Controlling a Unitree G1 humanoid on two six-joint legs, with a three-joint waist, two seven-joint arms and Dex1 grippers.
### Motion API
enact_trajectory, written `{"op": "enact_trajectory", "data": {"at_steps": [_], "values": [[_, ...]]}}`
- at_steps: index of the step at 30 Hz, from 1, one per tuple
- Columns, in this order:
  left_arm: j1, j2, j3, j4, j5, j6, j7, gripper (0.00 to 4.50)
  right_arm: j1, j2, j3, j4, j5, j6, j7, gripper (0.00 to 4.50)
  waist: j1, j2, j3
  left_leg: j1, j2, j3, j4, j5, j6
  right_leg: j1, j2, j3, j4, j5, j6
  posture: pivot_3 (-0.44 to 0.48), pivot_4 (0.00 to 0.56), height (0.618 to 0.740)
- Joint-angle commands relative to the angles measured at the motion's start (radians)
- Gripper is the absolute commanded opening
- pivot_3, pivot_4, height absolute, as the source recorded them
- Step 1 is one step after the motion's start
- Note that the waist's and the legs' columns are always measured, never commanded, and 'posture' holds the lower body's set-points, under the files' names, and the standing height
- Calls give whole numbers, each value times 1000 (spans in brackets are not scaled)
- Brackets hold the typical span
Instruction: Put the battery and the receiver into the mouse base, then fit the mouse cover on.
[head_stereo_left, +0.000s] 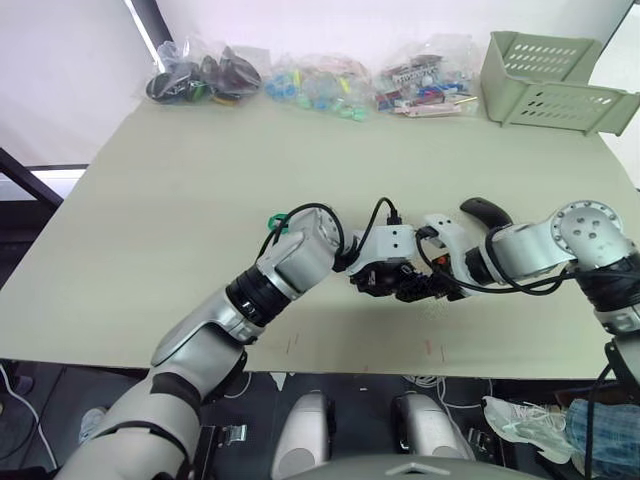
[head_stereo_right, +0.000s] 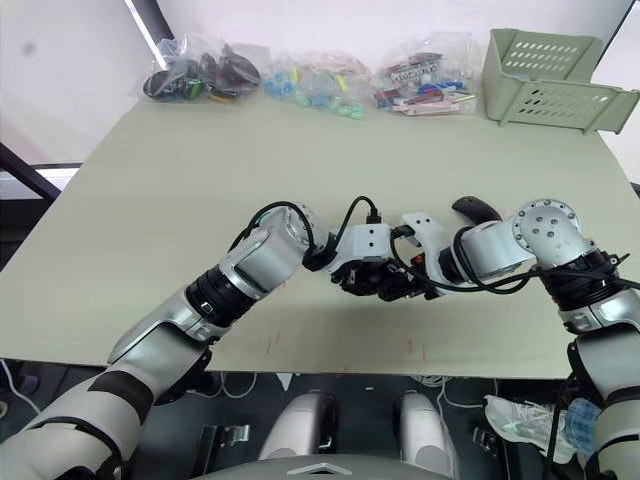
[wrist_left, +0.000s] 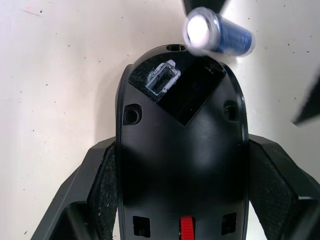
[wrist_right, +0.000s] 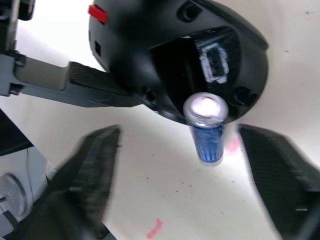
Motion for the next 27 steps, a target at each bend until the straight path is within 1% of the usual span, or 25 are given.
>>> {"op": "enact_trajectory", "data": {"at_steps": [1,3,6,9,11,13,15,16,17,19,21,23,26,27], "values": [[35,-9,-35,18,8,21,10,2956,-7,-84,-77,-98,31,5,57,4405,1,1,0,0,0,0,0,0,1,0,0,0,0,0,0,0,150,740],[34,-9,-34,22,8,19,11,2956,28,-121,-100,-143,48,-15,76,4405,3,1,0,-1,0,-1,0,0,1,0,0,0,0,0,0,0,150,740],[33,-10,-33,24,7,19,10,2956,91,-151,-130,-212,19,-45,92,4405,2,0,0,-1,0,0,0,-1,2,0,0,0,-1,0,0,0,150,740],[30,-12,-33,29,8,17,10,2956,169,-173,-168,-323,-98,-73,120,4405,2,1,0,-1,0,0,0,-1,2,0,0,0,-1,0,0,0,150,740],[29,-14,-33,33,9,16,10,2956,216,-176,-190,-372,-145,-96,136,4405,1,0,0,-1,0,0,0,-1,2,0,0,0,-1,0,1,0,150,740],[29,-16,-33,34,9,17,11,2956,282,-172,-225,-457,-253,-149,148,4405,2,0,0,-1,0,0,0,-1,2,0,0,1,-1,0,1,0,150,740],[30,-16,-33,33,10,19,12,2956,371,-147,-271,-526,-356,-225,136,4405,4,0,0,-1,0,0,0,-1,2,0,0,1,-1,-1,1,0,150,740],[30,-16,-32,32,11,19,12,2956,423,-110,-308,-553,-396,-287,141,4405,4,-1,0,-1,0,0,0,-1,2,0,0,0,-1,-1,1,0,150,740],[31,-16,-32,31,11,21,13,2956,481,-104,-317,-608,-475,-330,157,4405,4,0,0,-1,-1,-1,0,-1,2,0,0,0,-1,-2,3,0,150,740],[32,-16,-31,31,11,21,13,2956,565,-90,-324,-674,-578,-374,173,4405,4,0,0,-1,-1,0,0,-1,2,0,0,0,-1,-2,4,0,150,740],[33,-15,-31,31,12,21,14,2956,666,-87,-285,-748,-692,-417,172,4405,5,0,0,-1,-1,0,0,-1,2,0,0,1,-1,-2,4,0,150,740],[33,-14,-29,33,12,22,14,2956,757,-21,-277,-785,-765,-467,148,4405,4,-1,0,0,-1,0,0,-1,2,0,0,1,-1,-3,4,0,150,740],[33,-13,-29,33,12,22,14,2956,836,40,-239,-811,-923,-532,116,4405,2,0,0,0,-1,0,0,-1,2,1,0,1,-1,-3,5,0,150,740],[33,-12,-29,33,12,22,13,2956,866,81,-237,-810,-965,-560,102,4405,2,0,-1,0,-1,0,0,-1,2,0,0,2,0,-4,6,0,150,740]]}}
